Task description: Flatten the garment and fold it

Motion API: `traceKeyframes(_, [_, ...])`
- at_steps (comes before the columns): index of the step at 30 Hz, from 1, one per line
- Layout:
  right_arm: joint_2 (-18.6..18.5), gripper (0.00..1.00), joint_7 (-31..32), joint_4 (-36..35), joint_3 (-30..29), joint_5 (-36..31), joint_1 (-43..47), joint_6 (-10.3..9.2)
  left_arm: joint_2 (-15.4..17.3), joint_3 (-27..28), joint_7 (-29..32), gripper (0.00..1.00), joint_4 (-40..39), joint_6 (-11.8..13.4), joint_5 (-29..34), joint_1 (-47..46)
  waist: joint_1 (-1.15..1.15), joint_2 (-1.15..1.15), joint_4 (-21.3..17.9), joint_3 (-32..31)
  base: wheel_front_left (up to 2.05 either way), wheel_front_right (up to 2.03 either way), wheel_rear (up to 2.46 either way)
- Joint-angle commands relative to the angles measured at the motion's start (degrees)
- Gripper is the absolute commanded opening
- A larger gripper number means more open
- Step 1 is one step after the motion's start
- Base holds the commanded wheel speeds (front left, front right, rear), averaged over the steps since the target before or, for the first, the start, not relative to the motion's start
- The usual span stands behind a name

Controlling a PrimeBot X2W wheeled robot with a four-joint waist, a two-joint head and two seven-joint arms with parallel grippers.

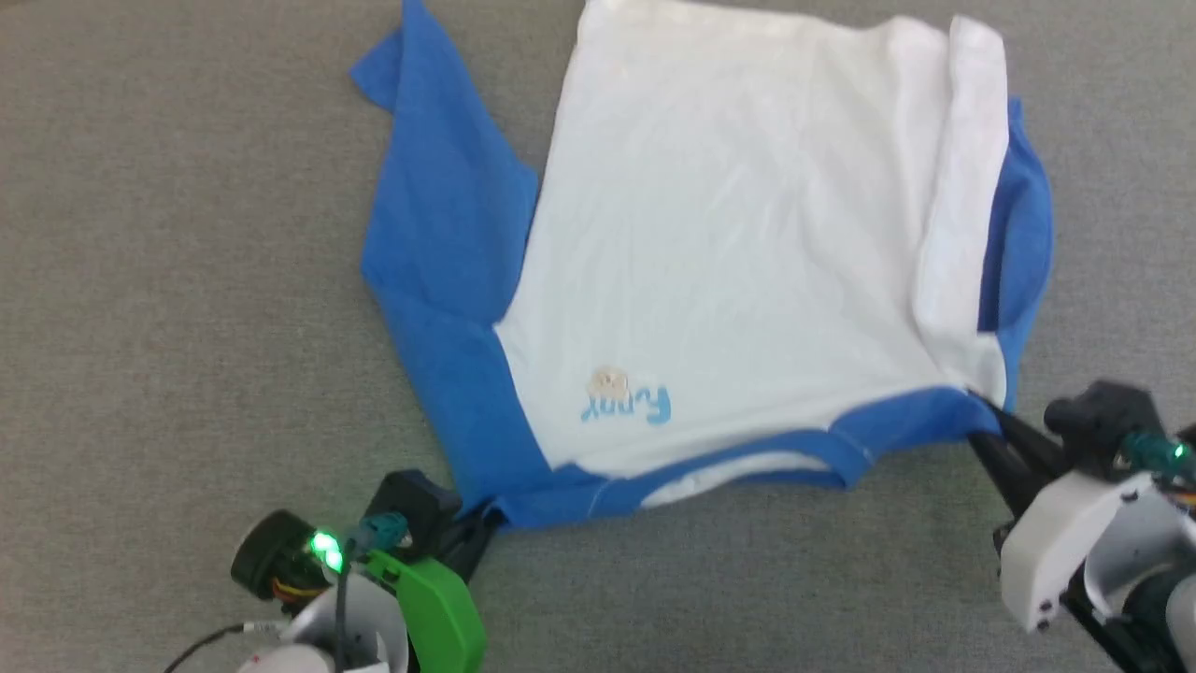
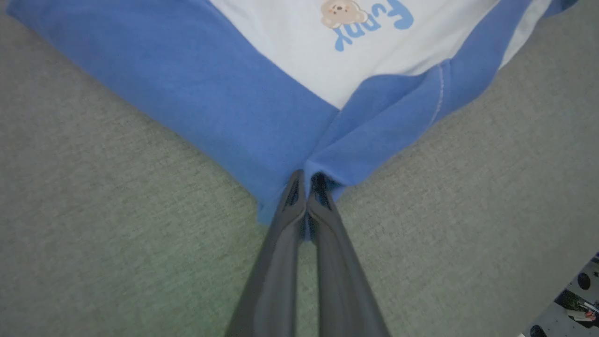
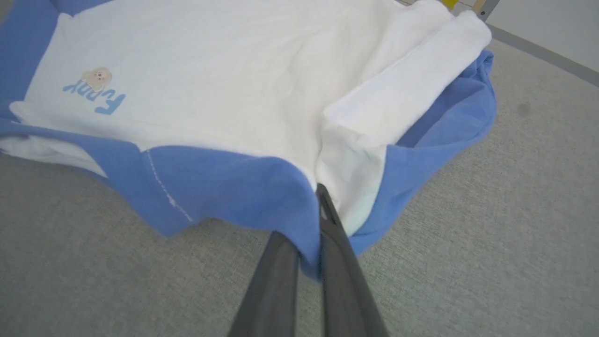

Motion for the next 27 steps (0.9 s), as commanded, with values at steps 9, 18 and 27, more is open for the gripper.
traceKeyframes(9, [1.11, 0.0, -0.58, 1.63, -0.81, -1.93, 9.87, -0.11, 1.04, -2.2, 5.73, 0.0, -1.37, 1.25, -4.11, 5.67, 0.01, 0.0, 0.42, -4.77, 0.0, 0.0, 0.0])
traceKeyframes(18, [2.32, 0.0, -1.39, 3.42, -1.35, -2.75, 12.64, -0.11, -1.51, -2.98, 4.01, 0.0, 2.76, 1.92, -5.92, 8.17, 0.01, 0.0, -0.33, -5.9, 0.0, 0.0, 0.0])
traceKeyframes(27, [3.93, 1.0, -3.32, 6.63, 0.81, -4.07, 10.87, -0.11, -5.36, -3.5, -2.0, 1.0, 9.85, 0.59, -4.09, 5.91, 0.01, 0.0, -0.31, -6.58, 0.0, 0.0, 0.0])
